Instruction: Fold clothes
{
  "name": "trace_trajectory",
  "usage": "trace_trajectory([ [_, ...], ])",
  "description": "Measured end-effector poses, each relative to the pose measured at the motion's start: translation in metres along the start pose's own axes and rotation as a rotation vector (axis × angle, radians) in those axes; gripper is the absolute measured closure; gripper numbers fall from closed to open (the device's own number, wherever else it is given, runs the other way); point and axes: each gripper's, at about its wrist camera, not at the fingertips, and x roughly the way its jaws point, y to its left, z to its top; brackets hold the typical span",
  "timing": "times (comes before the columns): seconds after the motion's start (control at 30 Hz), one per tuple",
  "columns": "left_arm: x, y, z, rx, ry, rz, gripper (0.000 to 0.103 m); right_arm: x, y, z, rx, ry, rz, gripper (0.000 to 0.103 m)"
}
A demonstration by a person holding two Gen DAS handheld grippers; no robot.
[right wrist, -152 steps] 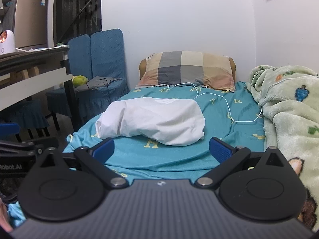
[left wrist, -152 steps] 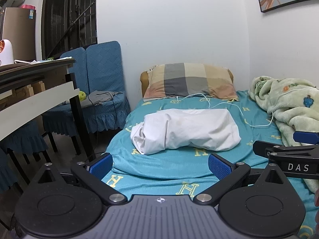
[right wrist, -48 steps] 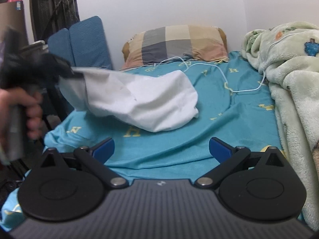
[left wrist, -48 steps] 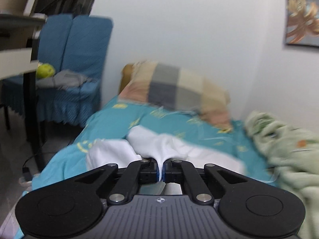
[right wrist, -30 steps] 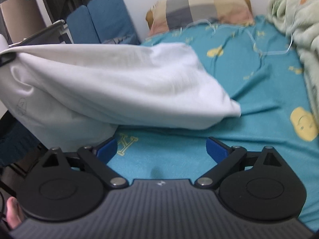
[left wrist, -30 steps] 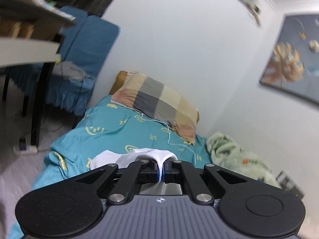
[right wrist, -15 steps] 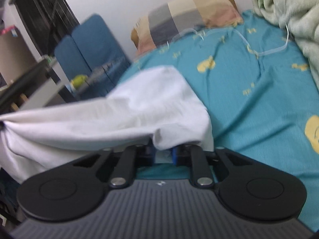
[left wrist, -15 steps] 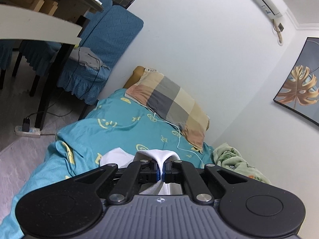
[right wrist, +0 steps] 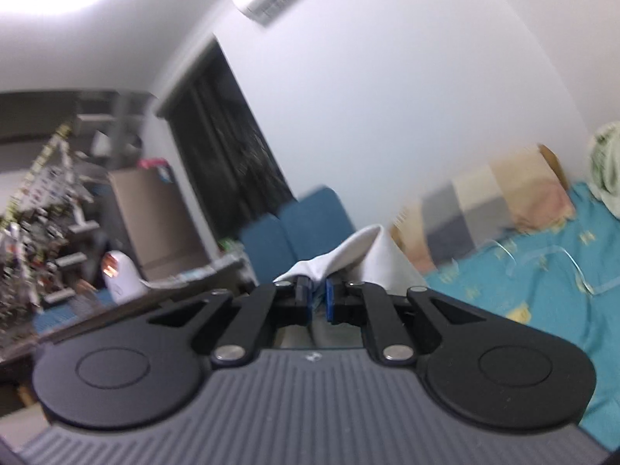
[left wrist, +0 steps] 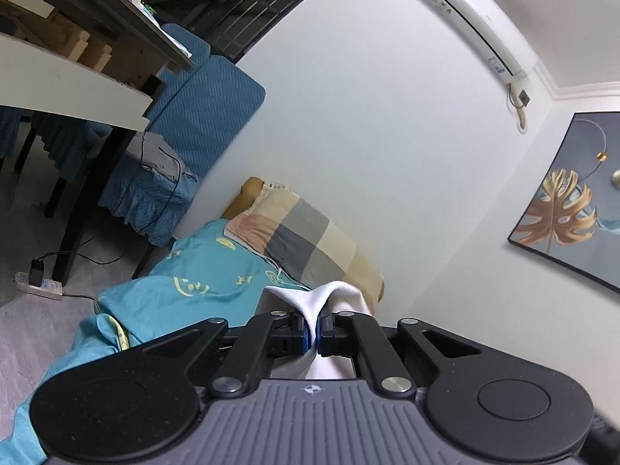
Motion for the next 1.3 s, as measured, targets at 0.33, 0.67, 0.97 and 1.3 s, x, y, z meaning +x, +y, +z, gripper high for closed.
trace_trajectory([
  [0.33, 0.045, -0.007, -0.034, 0.166, 0.216, 0.194, 0.076, 0.035, -0.097, -0.036, 0.343, 0.234, -0.148, 0.093],
  [0.67, 0.019, -0.047, -0.053, 0.37, 0.135, 0.157, 0.027, 0.046, -0.111, -0.066, 0.325, 0.347, -0.295, 0.091],
  [0.97, 0.04, -0.109, -0.154, 0.708, 0.403, -0.117, 0.03, 0.033, -0.109, -0.058, 0.351, 0.346, -0.363, 0.077],
  [1.3, 0.085, -0.096, -0.233, 0.895, 0.648, -0.034, 0.095, 0.026, -0.122, -0.059, 0.432, 0.327, -0.389, 0.036],
])
